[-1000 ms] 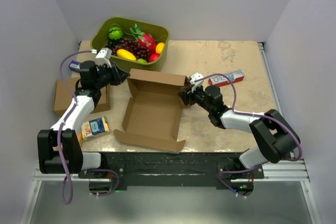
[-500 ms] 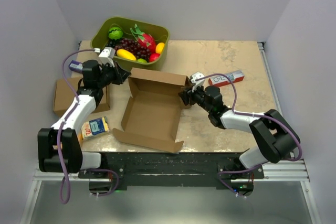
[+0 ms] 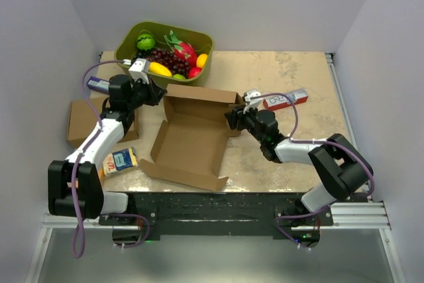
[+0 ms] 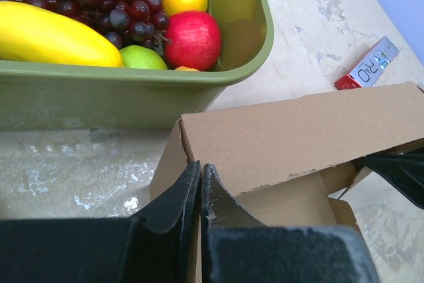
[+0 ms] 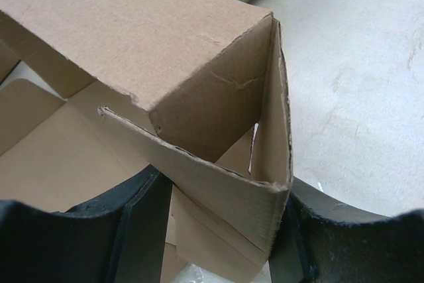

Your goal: Fold the paper box

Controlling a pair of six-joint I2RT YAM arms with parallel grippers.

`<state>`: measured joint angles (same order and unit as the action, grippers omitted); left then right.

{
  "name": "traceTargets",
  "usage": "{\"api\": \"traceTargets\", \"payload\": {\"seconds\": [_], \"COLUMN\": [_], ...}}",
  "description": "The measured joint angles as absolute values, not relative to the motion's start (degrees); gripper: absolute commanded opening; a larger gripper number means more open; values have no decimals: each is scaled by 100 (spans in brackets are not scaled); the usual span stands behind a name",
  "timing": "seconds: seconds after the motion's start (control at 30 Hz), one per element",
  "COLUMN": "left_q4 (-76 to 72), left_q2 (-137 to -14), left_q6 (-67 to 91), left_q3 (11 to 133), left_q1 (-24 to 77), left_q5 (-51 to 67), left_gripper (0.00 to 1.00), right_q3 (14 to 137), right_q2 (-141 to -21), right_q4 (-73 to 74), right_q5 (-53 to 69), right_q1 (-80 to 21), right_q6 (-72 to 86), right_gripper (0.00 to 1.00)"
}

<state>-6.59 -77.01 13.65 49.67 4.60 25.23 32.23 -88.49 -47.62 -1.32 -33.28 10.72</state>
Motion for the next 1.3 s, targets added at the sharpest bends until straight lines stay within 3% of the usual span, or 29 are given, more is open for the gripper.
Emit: {"api": "traceTargets", "payload": {"seconds": [0.7, 1.3], "left_q4": [-749, -808], "left_q2": [-7773, -7822], "left_q6": [1238, 1243], "left_q3": [4982, 4991], "left_q1": [508, 528], "left_q5": [2506, 2685], "left_gripper": [0, 0], "right_q3": [3336, 3741], "right_q2": [-9647, -9821], "right_q4": [-5896, -5483], "right_q5": [-2456, -3481], "right_q1": [-4010, -4219], "right_q6": [832, 1105], "right_gripper": [31, 34]}}
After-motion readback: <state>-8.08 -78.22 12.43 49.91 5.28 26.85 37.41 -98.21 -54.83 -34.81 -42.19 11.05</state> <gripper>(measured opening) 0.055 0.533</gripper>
